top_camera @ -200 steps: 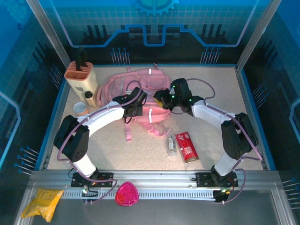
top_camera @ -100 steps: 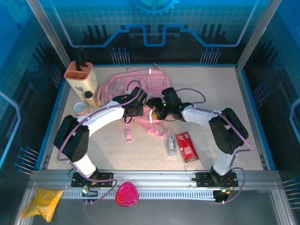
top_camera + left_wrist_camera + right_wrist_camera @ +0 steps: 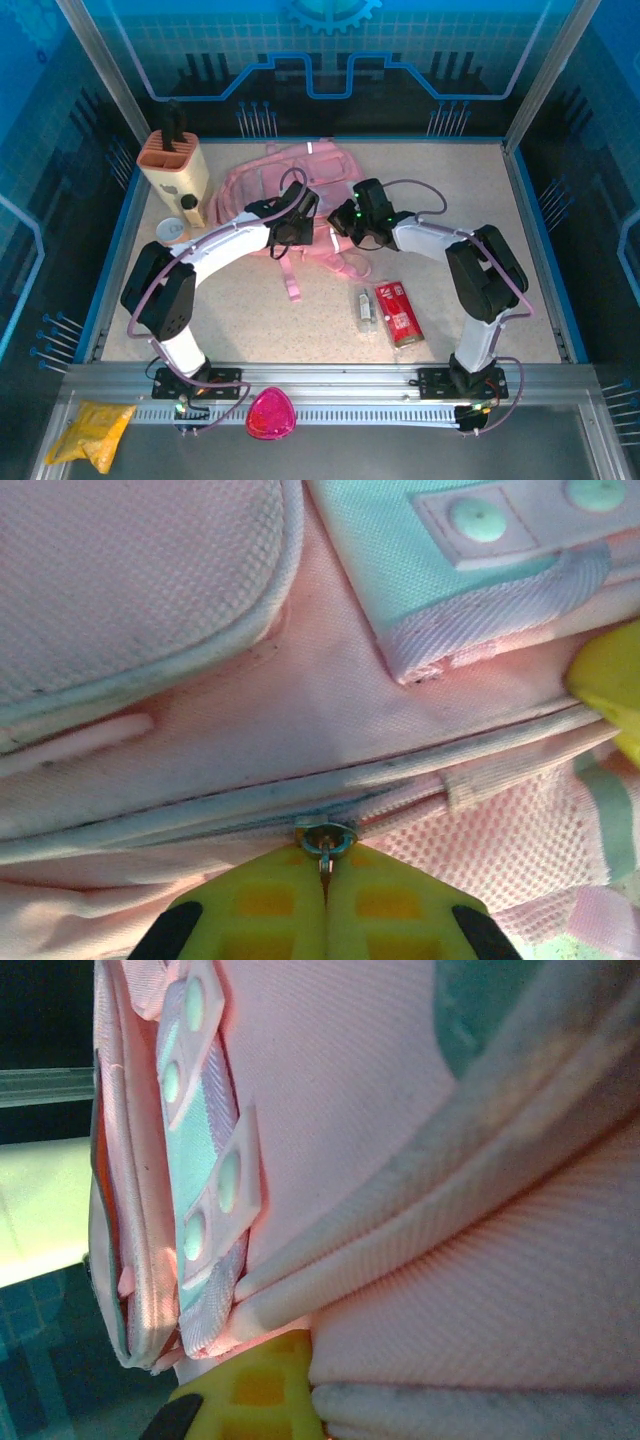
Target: Pack the student bag
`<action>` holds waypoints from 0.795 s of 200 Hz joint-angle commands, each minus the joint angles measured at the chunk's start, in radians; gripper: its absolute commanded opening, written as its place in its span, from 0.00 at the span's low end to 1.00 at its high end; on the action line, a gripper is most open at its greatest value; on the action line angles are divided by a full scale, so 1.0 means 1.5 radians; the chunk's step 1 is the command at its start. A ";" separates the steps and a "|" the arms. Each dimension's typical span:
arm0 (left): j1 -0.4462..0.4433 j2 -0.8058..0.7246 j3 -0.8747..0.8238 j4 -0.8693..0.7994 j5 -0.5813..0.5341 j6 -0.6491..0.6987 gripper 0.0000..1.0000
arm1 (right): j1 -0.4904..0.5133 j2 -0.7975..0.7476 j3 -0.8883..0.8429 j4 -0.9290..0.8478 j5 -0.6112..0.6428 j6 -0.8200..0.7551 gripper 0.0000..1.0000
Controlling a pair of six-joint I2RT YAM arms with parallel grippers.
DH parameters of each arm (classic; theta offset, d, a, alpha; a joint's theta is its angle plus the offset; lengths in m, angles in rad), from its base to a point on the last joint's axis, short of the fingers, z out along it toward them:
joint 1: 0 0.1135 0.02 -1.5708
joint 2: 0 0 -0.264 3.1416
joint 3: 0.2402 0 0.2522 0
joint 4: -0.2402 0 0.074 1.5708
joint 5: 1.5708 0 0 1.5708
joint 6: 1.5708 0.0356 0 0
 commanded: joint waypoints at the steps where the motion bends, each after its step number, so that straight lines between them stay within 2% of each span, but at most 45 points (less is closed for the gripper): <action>1: 0.014 -0.001 0.024 -0.051 -0.037 0.027 0.00 | -0.066 -0.031 0.008 -0.039 0.041 -0.072 0.00; 42: 0.051 -0.021 -0.023 -0.056 -0.018 0.032 0.00 | -0.153 -0.029 0.060 -0.080 -0.018 -0.143 0.00; 58: 0.054 -0.029 -0.033 -0.060 -0.015 0.030 0.00 | -0.185 0.001 0.112 -0.110 -0.042 -0.173 0.00; 73: 0.053 -0.035 -0.038 -0.055 0.016 0.027 0.00 | -0.210 0.043 0.158 -0.121 -0.056 -0.192 0.00; 94: 0.047 -0.035 -0.039 -0.031 0.084 0.013 0.00 | -0.225 0.106 0.225 -0.133 -0.079 -0.209 0.00; 113: 0.040 -0.021 -0.026 -0.019 0.096 -0.008 0.00 | -0.215 0.134 0.279 -0.168 -0.094 -0.242 0.00; 132: 0.025 0.000 0.004 -0.022 0.097 -0.023 0.00 | -0.203 0.111 0.271 -0.180 -0.101 -0.254 0.19; 159: 0.013 0.006 0.021 -0.014 0.081 -0.051 0.00 | -0.171 0.019 0.189 -0.195 -0.093 -0.263 0.44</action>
